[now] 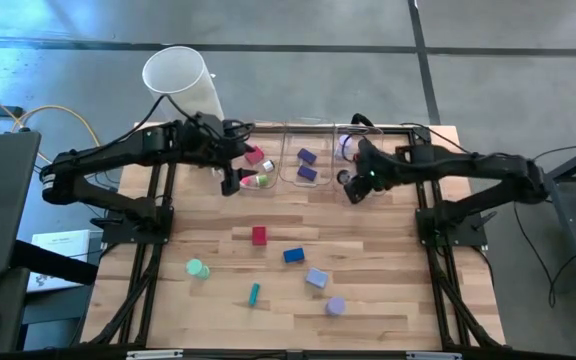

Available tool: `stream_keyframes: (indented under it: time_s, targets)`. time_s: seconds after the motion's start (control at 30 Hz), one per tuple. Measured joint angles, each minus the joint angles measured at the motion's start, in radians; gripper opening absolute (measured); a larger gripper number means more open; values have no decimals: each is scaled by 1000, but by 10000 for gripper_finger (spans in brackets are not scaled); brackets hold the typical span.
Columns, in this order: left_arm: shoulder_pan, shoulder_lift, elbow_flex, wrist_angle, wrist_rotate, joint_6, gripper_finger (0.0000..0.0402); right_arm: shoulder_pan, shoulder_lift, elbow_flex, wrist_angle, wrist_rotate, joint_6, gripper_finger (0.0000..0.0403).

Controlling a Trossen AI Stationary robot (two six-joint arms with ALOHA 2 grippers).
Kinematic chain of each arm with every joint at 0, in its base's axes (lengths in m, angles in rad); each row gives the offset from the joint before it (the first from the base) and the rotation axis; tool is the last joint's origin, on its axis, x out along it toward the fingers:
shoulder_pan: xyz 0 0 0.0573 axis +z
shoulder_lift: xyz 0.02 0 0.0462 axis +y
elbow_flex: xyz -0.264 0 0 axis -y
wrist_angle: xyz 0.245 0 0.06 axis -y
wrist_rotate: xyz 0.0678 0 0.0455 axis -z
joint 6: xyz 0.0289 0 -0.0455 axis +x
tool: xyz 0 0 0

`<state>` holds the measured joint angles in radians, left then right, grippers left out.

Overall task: Pick & Place Office items
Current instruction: Put the blue hourglass into the right transparent bin

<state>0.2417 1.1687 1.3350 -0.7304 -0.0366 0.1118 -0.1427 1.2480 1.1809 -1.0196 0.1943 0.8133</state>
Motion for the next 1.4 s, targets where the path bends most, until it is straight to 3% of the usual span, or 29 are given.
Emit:
stream_keyframes:
  time_s: [0.27, 0.43, 0.8, 1.4]
  targets:
    - [0, 0, 0, 95, -1, 0, 283, -202, 131, 0, -15, -152, -111, 194]
    - [0, 0, 0, 156, -3, 0, 283, -269, 252, 27, -33, -200, -161, 194]
    - [0, 1, 0, 261, -3, 1, 283, -298, 396, 232, -102, -169, -259, 194]
    - [0, 1, 0, 272, -2, 1, 283, -304, 397, 244, -197, -148, -244, 194]
